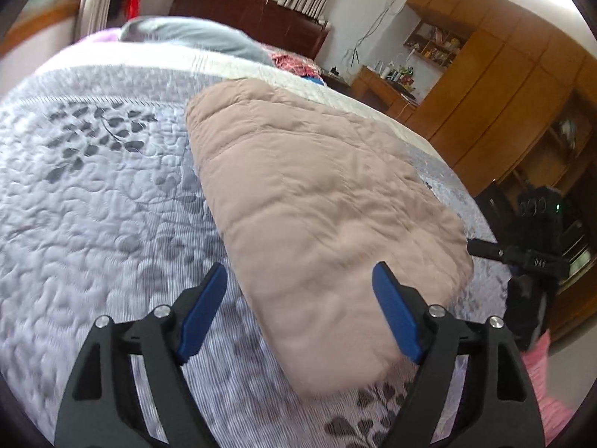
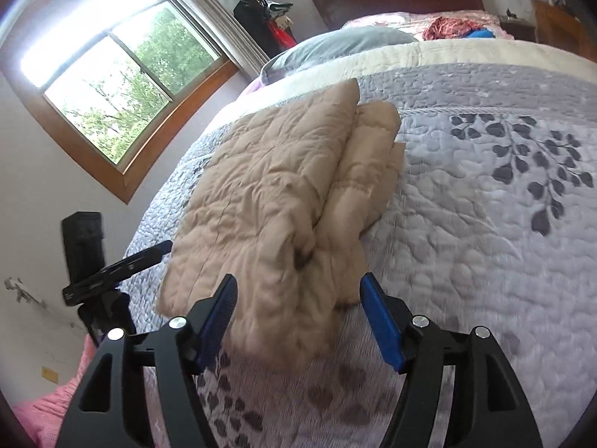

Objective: Fold large clothes
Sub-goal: 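Open both grippers and pull them back from the folded coat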

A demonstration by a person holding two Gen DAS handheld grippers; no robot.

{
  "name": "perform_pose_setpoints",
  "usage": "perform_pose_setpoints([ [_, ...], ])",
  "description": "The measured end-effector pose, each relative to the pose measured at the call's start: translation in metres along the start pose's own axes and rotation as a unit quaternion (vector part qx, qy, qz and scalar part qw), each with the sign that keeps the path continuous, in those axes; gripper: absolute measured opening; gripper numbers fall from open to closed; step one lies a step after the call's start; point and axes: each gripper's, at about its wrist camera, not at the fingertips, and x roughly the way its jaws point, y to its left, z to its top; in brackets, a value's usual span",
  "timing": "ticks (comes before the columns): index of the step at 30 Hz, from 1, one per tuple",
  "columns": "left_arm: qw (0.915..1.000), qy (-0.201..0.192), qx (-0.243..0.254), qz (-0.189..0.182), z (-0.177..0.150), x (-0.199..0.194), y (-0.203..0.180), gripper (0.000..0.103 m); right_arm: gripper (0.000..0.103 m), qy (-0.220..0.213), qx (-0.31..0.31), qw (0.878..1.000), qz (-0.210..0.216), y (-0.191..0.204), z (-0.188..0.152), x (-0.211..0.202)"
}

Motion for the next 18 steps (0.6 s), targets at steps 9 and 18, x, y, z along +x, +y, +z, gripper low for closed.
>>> perform_pose_setpoints([
  [9, 0.998, 0.007, 0.027, 0.057, -0.034, -0.007, -0.021, 0.081, 0.068, -0.006, -0.01, 0.999, -0.038, 0.018, -0.018, 0.001],
  [18, 0.9972, 0.037, 0.016, 0.062, -0.049, 0.021, -0.002, 0.082, 0.07, 0.031, 0.031, 0.998, -0.052, -0.01, -0.027, 0.034],
])
